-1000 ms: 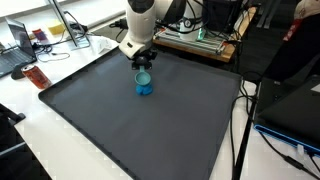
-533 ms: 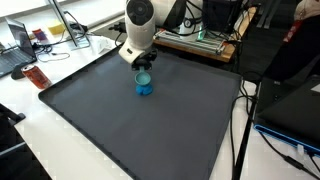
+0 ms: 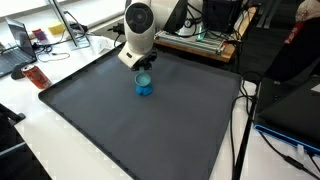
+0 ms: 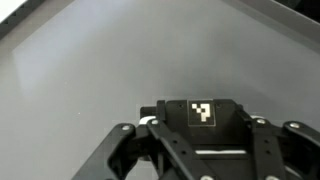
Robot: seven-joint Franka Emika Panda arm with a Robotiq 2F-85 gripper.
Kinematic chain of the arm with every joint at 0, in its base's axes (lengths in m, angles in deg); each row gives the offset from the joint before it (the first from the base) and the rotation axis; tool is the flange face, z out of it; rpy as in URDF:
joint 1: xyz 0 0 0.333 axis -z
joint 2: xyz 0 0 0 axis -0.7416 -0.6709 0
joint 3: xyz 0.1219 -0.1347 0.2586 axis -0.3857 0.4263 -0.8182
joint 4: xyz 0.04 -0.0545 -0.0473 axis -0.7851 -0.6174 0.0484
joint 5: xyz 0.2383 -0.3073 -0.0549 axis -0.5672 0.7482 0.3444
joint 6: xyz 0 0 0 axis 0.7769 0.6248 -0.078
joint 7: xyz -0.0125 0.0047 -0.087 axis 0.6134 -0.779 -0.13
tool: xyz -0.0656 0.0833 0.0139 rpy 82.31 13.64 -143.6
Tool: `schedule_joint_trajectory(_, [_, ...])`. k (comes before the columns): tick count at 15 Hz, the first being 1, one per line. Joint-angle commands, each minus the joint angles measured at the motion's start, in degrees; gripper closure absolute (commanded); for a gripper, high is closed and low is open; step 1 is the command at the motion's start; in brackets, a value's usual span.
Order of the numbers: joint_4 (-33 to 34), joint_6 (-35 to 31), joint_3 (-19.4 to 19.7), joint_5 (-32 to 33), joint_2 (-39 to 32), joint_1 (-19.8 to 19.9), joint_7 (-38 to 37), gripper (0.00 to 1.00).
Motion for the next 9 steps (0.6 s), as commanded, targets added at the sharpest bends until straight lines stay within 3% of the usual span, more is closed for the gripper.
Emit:
schedule_joint_trajectory(1, [4.3, 2.7, -0.7, 0.9, -3.5, -0.6, -1.4, 0.65])
schedule_joint_trajectory(9, [10.4, 7.4, -1.2, 0.7, -8.1, -1.4, -1.7, 0.65])
